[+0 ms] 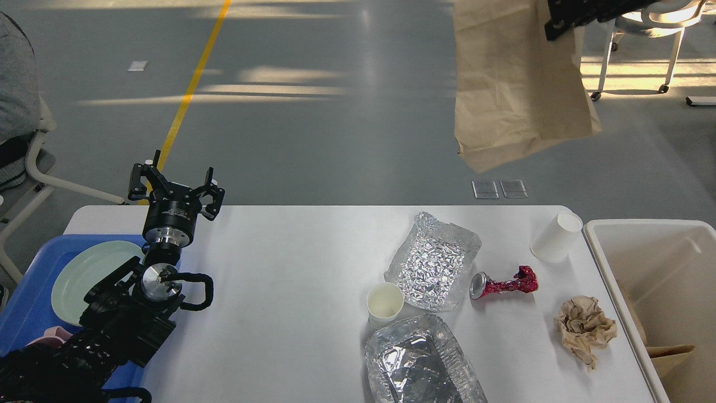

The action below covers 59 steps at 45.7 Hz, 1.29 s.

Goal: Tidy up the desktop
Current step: 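Lift the brown paper bag up off the table with the right gripper, then lower the brown paper bag into the white bin and release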

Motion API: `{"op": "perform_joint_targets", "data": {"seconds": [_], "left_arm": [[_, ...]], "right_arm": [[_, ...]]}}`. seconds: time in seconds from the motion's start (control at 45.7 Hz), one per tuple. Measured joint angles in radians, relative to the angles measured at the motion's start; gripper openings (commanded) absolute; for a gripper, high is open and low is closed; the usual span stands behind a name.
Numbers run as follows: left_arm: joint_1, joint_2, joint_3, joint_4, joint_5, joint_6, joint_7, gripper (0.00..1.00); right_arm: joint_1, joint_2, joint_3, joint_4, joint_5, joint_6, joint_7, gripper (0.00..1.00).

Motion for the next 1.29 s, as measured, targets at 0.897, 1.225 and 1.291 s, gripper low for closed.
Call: {"op": "perform_joint_targets", "data": {"seconds": [0.897,1.225,1.291], "left_arm": [[0.000,0.000,0.000,0.000,0.000,0.000,0.000,1.00],[0.000,0.000,0.000,0.000,0.000,0.000,0.000,1.00],[0.000,0.000,0.000,0.000,0.000,0.000,0.000,1.00]], "right_arm": [[-0.488,0.022,0.002,-0.542,0.018,0.000,-0.073,0.00],[-0.654,0.019,-0.341,-0.555,0.018,-0.019,-0.074,0.00],[-0.688,0.018,-0.398,-0.555,0.019,-0.054,-0.074,0.00]]}}
